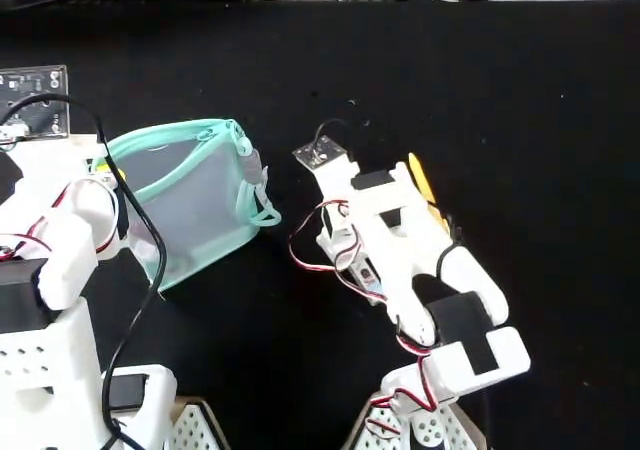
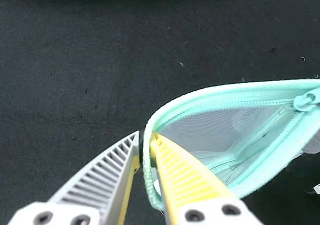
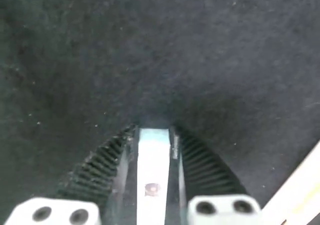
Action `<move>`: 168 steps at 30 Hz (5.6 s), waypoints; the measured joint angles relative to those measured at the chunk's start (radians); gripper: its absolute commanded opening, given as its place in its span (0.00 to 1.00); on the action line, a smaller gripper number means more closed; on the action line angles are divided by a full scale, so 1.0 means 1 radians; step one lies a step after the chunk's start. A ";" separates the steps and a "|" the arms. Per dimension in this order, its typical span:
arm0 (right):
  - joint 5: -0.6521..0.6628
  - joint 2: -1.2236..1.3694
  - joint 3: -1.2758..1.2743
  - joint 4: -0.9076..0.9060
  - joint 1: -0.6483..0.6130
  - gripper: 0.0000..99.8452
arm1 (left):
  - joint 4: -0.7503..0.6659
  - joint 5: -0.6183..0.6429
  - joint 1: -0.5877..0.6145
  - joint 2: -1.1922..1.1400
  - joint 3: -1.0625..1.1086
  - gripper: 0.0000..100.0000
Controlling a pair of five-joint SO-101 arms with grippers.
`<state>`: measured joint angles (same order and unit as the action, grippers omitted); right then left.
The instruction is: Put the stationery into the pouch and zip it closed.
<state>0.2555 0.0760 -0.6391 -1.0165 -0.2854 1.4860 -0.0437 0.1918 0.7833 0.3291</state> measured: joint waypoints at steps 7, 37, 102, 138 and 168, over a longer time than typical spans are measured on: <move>0.002 -0.124 -0.003 -0.038 -0.002 0.01 | 0.000 0.000 0.000 0.000 0.000 0.03; -0.173 -1.059 -0.124 0.819 -0.463 0.01 | 0.000 0.000 0.000 0.000 0.000 0.03; -0.183 -0.652 -0.155 1.025 -0.479 0.02 | 0.000 0.000 -0.005 0.000 0.002 0.03; -0.183 -0.882 -0.180 0.749 -0.477 0.02 | 0.002 0.000 -0.008 0.002 0.011 0.03; -0.058 -0.922 -0.238 0.746 -0.471 0.01 | -0.002 -0.002 -0.005 0.002 0.011 0.03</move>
<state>0.1972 -0.8462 -0.8769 -0.2708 -0.7564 1.4845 -0.0453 0.1872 0.7848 0.3399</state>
